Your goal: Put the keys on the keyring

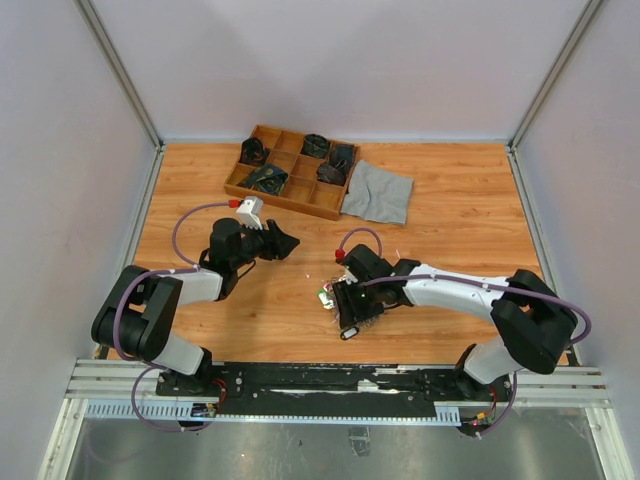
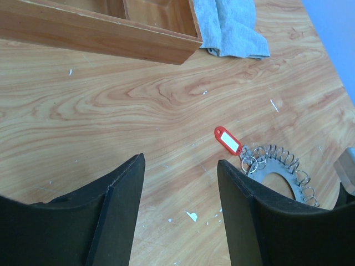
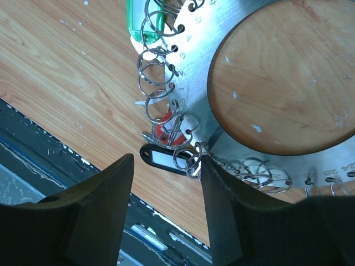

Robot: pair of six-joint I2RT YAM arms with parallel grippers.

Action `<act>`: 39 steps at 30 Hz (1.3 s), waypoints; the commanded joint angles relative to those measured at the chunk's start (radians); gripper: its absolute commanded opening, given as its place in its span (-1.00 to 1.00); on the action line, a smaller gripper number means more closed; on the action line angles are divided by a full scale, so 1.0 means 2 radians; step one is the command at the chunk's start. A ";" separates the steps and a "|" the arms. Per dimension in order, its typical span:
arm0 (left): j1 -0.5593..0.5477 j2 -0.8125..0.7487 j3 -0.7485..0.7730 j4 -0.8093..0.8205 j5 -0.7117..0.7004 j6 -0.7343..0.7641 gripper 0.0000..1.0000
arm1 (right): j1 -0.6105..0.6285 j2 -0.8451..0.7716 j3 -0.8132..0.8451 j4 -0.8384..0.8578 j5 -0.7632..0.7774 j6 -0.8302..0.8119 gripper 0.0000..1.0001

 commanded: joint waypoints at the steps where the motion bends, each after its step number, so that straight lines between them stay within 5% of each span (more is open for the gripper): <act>1: 0.004 0.002 0.007 0.004 0.003 0.006 0.20 | 0.004 0.014 -0.001 -0.001 -0.018 0.007 0.05; 26: 0.004 0.001 0.008 0.002 0.002 0.006 0.20 | 0.003 0.004 -0.007 0.058 -0.045 -0.003 0.15; 39: 0.004 0.001 0.008 0.001 0.002 0.007 0.20 | 0.004 0.021 0.013 -0.006 0.013 -0.020 -0.28</act>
